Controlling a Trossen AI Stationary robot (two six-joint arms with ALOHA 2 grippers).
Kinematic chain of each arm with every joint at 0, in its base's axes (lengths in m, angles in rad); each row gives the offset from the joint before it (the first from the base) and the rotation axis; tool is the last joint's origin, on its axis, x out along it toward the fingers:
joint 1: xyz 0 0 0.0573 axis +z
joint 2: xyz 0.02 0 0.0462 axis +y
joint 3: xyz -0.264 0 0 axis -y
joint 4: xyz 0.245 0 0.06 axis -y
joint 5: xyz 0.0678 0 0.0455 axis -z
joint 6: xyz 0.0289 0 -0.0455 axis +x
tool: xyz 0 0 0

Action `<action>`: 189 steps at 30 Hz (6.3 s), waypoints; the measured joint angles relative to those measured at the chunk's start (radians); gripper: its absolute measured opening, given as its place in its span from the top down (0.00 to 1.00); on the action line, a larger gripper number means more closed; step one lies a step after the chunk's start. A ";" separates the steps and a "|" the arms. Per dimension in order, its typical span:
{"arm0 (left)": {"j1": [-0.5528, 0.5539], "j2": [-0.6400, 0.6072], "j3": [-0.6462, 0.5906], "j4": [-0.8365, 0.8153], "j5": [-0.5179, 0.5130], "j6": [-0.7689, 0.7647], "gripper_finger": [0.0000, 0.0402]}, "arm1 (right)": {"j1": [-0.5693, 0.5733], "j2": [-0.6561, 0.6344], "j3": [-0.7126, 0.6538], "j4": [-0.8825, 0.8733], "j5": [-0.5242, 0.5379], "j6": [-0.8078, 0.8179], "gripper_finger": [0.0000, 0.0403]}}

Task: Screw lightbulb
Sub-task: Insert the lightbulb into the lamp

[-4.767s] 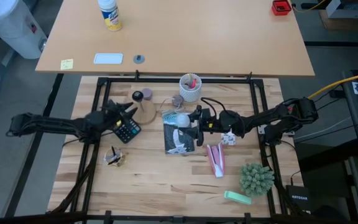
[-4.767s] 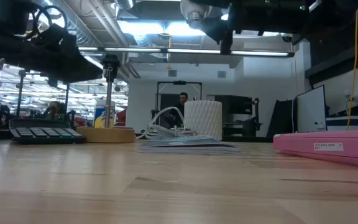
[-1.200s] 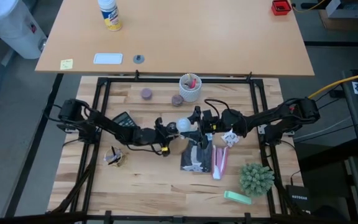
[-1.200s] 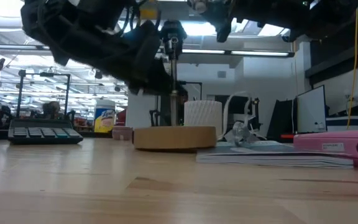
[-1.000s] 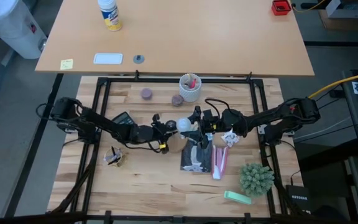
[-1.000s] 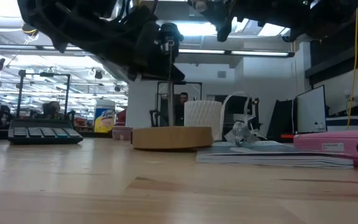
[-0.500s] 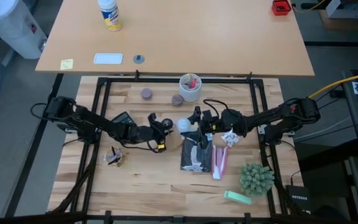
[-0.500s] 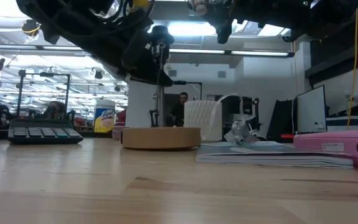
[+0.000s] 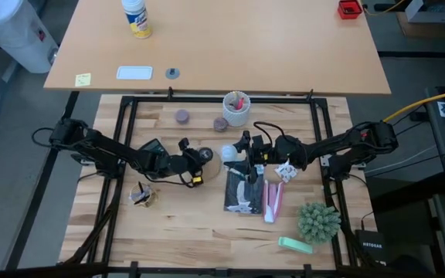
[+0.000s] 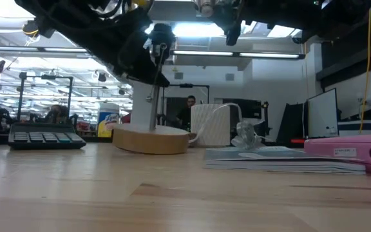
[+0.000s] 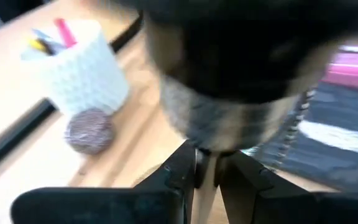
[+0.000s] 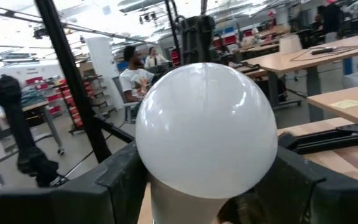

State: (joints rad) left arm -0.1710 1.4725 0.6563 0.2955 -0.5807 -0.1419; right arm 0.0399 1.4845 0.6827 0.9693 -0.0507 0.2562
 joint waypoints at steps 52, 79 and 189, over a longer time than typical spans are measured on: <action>-0.102 -0.430 0.000 -0.520 0.131 -0.463 0.55 | -0.001 0.106 0.168 0.024 0.085 -0.297 0.37; -0.156 -0.493 0.002 0.046 0.123 0.046 0.55 | -0.003 0.283 0.293 0.066 0.093 -0.478 0.37; 0.019 -0.286 0.003 0.298 0.110 0.223 0.55 | -0.026 0.338 0.293 0.030 0.107 -0.489 0.37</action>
State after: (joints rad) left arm -0.1524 1.1870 0.6594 0.5934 -0.4706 0.0807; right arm 0.0143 1.8229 0.9756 0.9989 0.0559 -0.2333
